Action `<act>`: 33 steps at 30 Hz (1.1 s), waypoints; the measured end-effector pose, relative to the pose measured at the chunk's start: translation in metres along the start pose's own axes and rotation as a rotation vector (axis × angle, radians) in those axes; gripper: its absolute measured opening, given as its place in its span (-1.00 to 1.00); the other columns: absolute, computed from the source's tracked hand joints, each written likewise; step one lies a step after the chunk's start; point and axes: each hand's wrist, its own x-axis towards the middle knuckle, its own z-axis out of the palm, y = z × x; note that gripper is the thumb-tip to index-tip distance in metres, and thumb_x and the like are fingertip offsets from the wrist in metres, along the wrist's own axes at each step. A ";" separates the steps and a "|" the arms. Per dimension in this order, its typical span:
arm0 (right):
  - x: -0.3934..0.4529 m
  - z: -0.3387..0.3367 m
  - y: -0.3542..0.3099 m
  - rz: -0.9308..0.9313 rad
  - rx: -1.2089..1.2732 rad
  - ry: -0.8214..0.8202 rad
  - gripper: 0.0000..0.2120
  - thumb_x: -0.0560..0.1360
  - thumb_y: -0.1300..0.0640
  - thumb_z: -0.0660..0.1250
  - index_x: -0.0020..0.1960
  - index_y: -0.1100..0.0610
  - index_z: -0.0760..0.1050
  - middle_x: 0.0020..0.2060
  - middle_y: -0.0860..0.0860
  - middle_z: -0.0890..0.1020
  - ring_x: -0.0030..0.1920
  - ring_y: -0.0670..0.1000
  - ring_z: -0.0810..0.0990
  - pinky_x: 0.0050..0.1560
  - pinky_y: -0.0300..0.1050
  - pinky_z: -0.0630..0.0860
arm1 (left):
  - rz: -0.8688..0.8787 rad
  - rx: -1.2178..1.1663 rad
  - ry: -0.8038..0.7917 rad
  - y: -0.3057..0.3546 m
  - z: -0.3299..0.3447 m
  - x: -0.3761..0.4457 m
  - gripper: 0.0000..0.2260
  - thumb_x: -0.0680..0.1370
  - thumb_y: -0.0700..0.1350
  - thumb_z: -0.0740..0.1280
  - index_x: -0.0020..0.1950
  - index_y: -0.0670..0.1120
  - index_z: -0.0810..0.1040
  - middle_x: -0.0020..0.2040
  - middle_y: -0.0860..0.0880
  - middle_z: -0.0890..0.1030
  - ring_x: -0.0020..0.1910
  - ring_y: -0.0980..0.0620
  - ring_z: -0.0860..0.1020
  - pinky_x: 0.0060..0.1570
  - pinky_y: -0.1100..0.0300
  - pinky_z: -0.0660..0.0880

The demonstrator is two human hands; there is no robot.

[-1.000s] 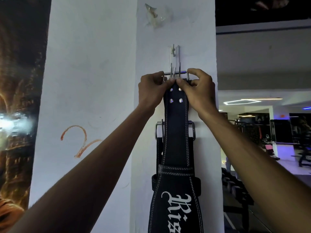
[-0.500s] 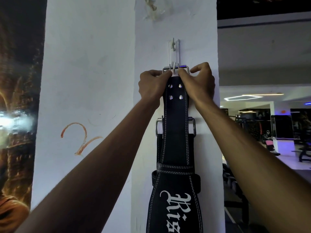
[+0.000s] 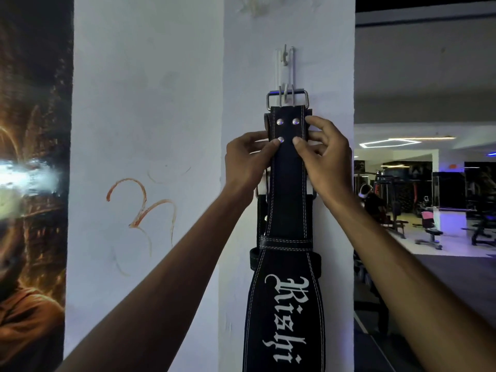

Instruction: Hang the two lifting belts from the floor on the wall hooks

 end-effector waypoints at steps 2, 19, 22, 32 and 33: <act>0.001 0.000 0.002 -0.020 -0.042 0.009 -0.60 0.51 0.20 0.40 0.33 0.14 0.48 0.07 0.11 0.65 -0.06 0.01 0.67 0.04 -0.03 0.63 | 0.037 0.048 0.023 0.002 0.003 0.000 -0.70 0.50 -0.12 0.52 0.20 -0.19 0.65 -0.03 -0.16 0.73 -0.16 0.00 0.70 -0.10 0.11 0.65; -0.130 -0.046 -0.032 -0.145 -0.459 -0.037 -0.57 0.55 0.16 0.30 0.41 0.14 0.36 0.24 0.06 0.56 0.20 0.03 0.55 0.13 0.01 0.56 | 0.284 0.939 -0.117 0.006 -0.062 -0.137 -0.45 0.63 0.06 0.29 0.58 -0.08 0.28 0.53 -0.10 0.41 0.52 -0.09 0.35 0.43 -0.01 0.38; -0.147 -0.070 -0.054 -0.181 -0.536 -0.099 -0.57 0.57 0.11 0.24 0.42 0.20 0.36 0.30 0.11 0.54 0.28 0.10 0.52 0.24 0.08 0.51 | 0.366 1.071 -0.096 0.031 -0.070 -0.163 -0.43 0.62 0.07 0.24 0.57 -0.15 0.28 0.56 -0.17 0.37 0.56 -0.18 0.30 0.51 -0.10 0.34; -0.175 -0.156 -0.188 -0.296 -0.648 -0.153 -0.54 0.58 0.16 0.24 0.44 0.27 0.35 0.41 0.20 0.44 0.43 0.16 0.39 0.40 0.04 0.37 | 0.522 1.175 0.009 0.168 -0.074 -0.246 -0.41 0.65 0.06 0.15 0.61 -0.18 0.18 0.64 -0.20 0.21 0.65 -0.20 0.12 0.61 -0.12 0.13; -0.175 -0.162 -0.203 -0.299 -0.652 -0.155 -0.53 0.58 0.16 0.24 0.45 0.26 0.33 0.42 0.20 0.42 0.44 0.16 0.37 0.42 0.08 0.37 | 0.530 1.185 -0.001 0.184 -0.076 -0.253 -0.42 0.65 0.06 0.15 0.61 -0.18 0.18 0.64 -0.19 0.20 0.65 -0.20 0.12 0.61 -0.13 0.13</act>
